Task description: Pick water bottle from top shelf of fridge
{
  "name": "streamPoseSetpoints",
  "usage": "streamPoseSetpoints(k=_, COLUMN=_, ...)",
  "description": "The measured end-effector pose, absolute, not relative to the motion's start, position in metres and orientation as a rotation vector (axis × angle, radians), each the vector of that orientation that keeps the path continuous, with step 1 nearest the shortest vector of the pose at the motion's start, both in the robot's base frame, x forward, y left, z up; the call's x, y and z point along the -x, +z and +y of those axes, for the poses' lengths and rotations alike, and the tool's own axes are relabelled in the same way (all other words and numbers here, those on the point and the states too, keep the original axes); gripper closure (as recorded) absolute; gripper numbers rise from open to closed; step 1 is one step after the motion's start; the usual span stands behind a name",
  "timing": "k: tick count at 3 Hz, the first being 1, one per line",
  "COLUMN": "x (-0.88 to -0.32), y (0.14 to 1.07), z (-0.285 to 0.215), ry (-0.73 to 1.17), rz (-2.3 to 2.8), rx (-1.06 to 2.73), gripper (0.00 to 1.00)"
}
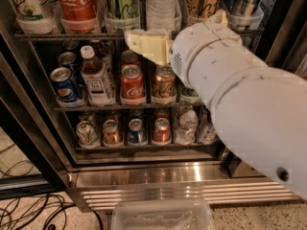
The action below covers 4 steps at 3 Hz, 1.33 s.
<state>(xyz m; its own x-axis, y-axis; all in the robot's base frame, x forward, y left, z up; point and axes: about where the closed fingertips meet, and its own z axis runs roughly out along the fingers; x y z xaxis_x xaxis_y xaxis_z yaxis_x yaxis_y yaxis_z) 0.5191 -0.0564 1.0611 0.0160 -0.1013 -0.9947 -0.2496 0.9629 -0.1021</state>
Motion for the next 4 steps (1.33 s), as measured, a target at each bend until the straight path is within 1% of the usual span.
streamPoseSetpoints(k=1, x=-0.519, y=1.061, z=-0.056, ry=0.118, rz=1.557, rx=0.280, gripper=0.00)
streamPoseSetpoints(k=2, x=-0.527, y=1.066, z=-0.044, ry=0.126, rz=1.530, rx=0.303, gripper=0.00)
streamPoseSetpoints(k=4, x=-0.550, y=1.065, z=-0.037, ry=-0.038, rz=1.399, rx=0.426, gripper=0.00)
